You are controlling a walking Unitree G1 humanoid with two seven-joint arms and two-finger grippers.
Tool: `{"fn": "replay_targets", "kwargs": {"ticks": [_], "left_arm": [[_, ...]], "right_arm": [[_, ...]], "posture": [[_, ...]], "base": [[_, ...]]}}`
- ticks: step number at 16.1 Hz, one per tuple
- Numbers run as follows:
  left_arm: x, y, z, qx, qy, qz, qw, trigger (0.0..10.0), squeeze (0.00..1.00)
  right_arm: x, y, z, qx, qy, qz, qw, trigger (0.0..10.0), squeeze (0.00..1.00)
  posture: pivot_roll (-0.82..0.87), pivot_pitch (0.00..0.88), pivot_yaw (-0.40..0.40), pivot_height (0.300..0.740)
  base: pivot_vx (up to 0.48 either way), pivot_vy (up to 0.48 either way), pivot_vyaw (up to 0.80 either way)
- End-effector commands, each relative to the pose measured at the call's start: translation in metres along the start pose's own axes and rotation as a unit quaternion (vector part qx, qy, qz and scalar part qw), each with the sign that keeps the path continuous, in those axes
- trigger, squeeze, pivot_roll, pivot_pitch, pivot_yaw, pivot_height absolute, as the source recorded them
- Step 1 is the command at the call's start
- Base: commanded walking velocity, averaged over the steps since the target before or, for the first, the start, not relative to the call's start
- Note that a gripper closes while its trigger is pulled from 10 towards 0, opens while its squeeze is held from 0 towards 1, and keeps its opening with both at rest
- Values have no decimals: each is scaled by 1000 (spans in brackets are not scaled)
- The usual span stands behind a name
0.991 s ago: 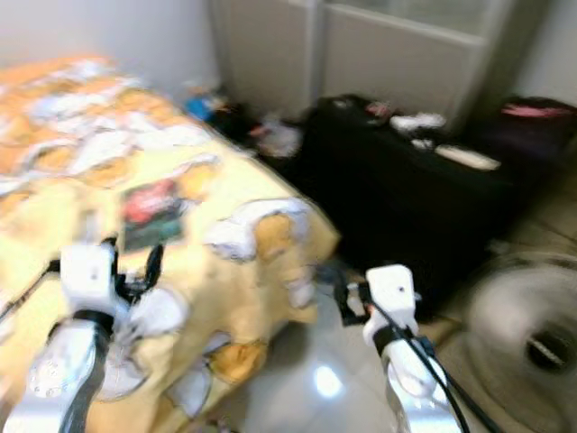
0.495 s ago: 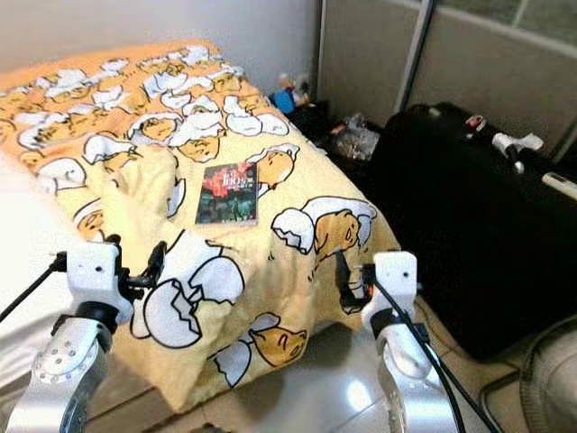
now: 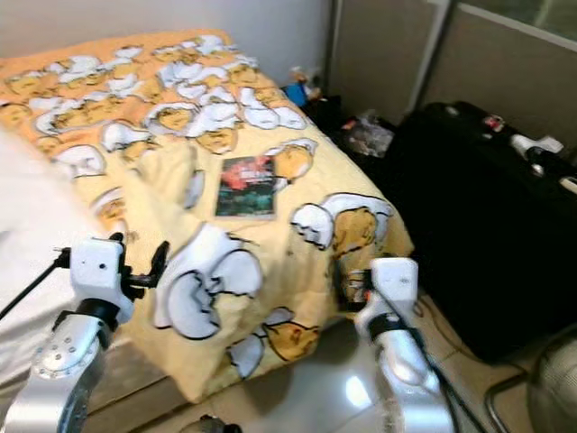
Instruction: Clean up the room
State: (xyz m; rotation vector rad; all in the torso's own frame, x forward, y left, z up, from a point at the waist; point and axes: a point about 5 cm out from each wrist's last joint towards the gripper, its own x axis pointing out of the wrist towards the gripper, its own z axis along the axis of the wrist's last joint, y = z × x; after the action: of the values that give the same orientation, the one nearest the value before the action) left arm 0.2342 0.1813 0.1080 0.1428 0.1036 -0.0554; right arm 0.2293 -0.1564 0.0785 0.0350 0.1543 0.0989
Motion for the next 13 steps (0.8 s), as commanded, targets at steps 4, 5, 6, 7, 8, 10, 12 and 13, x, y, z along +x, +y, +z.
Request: {"fn": "replay_targets", "kwargs": {"ticks": [4,5,6,7,8,10,12,13], "left_arm": [[3,-1,4,9,-3,-11,1000,10000,0],[3,0,4,10,-3,-11,1000,10000,0],[4,0,4,12,-3,-12,1000,10000,0],[4,-1,4,13,-2,-12,1000,10000,0],[4,-1,4,13,-2,-13,1000,10000,0],[4,0,4,14,0,-13,1000,10000,0],[3,1,3,16,2,-13,1000,10000,0],[3,2,3,17,3,-14,1000,10000,0]], "right_arm": [[1,-7,4,-2,-13,-21,1000,10000,0],[2,-7,4,-1,-14,-21,1000,10000,0],[2,-6,4,0,-14,-20,1000,10000,0],[2,-5,4,0,-14,-20,1000,10000,0],[2,-5,4,0,-13,-21,1000,10000,0],[2,-5,3,-2,-13,-21,1000,10000,0],[2,-4,2,-2,-10,-21,1000,10000,0],[3,-3,1,-1,-10,-20,1000,10000,0]], "posture": [[-19,0,52,740],[-18,0,52,740],[-18,0,51,740],[-17,0,51,740],[-17,0,50,740],[-13,0,50,740],[-6,0,53,740],[0,0,55,740]], "base": [[0,308,0],[0,311,0],[0,304,0],[0,307,0],[0,304,0],[0,306,0],[0,306,0],[0,304,0]]}}
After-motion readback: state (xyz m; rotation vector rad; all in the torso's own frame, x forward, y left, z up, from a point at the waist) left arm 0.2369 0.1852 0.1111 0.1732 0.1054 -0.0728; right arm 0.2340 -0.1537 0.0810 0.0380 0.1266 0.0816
